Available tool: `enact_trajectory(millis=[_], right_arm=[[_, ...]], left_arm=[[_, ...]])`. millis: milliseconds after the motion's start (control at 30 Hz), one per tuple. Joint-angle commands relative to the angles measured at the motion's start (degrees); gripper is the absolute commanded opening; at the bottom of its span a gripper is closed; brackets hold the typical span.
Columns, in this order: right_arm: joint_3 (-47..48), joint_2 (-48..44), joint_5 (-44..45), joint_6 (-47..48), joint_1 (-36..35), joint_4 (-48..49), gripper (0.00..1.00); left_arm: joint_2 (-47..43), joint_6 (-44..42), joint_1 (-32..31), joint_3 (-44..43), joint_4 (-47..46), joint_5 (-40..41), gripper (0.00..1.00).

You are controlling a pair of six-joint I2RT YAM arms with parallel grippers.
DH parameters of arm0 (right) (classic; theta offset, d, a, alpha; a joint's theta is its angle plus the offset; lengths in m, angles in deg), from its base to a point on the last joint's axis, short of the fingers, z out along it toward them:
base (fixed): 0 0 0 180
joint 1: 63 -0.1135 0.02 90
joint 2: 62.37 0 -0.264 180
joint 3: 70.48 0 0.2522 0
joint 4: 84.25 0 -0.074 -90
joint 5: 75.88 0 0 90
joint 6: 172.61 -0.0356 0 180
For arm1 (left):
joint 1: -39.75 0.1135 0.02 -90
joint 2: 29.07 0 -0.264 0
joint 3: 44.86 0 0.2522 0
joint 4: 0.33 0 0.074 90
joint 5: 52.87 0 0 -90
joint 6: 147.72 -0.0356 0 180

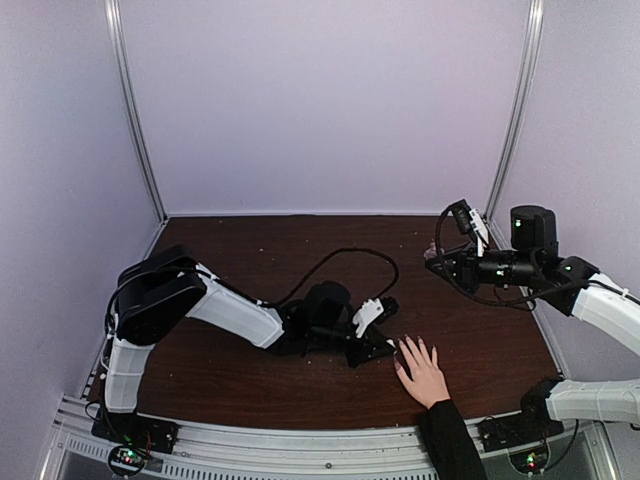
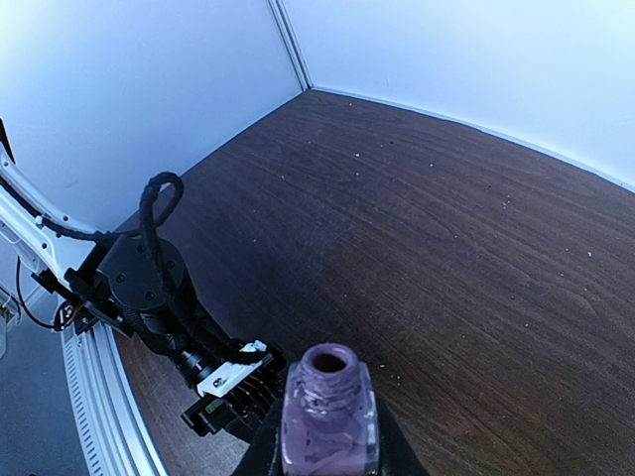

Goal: Paint the nails
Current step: Paint the nail with the hand.

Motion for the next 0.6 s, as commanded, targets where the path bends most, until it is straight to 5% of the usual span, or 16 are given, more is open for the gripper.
enact_trajectory(millis=[0, 567], right_arm=[[-0.5, -0.4, 0.8, -0.4, 0.3, 1.9, 0.00], [-0.3, -1.0, 0.6, -0.5, 0.4, 1.8, 0.00]], left_arm=[[-1.0, -0.1, 0.5, 0.3, -2.4, 1.4, 0.00], [-4.4, 1.3, 0.8, 5.1, -7.5, 0.6, 0.00]])
